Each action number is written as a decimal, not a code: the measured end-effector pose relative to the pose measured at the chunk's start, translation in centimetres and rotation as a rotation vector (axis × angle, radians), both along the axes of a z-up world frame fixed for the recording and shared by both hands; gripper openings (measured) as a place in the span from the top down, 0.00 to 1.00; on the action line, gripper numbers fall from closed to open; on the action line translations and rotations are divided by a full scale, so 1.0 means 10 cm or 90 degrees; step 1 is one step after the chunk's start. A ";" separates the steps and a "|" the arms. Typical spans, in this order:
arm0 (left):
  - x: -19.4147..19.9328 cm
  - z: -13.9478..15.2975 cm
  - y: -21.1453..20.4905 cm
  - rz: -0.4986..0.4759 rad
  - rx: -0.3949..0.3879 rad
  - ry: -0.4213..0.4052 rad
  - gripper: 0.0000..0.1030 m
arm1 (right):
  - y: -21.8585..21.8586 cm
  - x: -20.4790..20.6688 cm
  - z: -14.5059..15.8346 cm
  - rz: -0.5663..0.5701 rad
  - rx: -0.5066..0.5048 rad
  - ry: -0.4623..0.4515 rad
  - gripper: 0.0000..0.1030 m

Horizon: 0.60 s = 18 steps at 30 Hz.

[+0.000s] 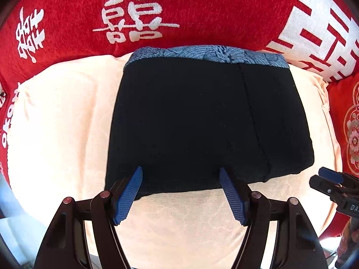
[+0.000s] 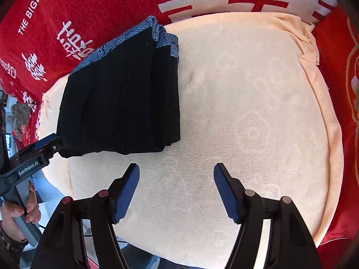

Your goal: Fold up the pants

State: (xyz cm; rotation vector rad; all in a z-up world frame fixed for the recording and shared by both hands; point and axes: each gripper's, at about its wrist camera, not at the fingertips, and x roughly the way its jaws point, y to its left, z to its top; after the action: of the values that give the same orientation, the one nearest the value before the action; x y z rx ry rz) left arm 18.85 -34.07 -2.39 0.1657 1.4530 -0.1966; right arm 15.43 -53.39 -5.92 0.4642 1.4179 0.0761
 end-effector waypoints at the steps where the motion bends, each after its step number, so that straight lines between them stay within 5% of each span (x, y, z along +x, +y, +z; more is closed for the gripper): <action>1: 0.02 0.01 0.02 0.001 0.000 0.000 0.30 | 0.02 0.01 0.03 0.002 0.001 -0.007 0.44; 3: 0.08 0.04 0.07 0.003 0.000 -0.007 0.30 | 0.06 0.05 0.11 0.006 0.005 -0.022 0.68; 4: 0.09 0.06 0.09 0.003 0.001 -0.012 0.30 | 0.07 0.08 0.14 0.004 0.006 -0.032 0.70; 14: 0.49 -0.18 0.30 -0.016 -0.005 -0.026 0.30 | 0.27 0.52 0.00 0.027 -0.001 -0.038 0.70; 18: 0.41 -0.33 0.36 -0.022 -0.007 -0.028 0.19 | 0.27 0.42 -0.11 0.018 0.010 -0.026 0.70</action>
State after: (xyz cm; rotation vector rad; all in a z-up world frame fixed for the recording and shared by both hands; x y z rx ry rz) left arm 22.99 -30.50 -5.68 0.1847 1.4057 -0.2284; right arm 19.61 -50.65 -6.99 0.4526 1.3848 0.1188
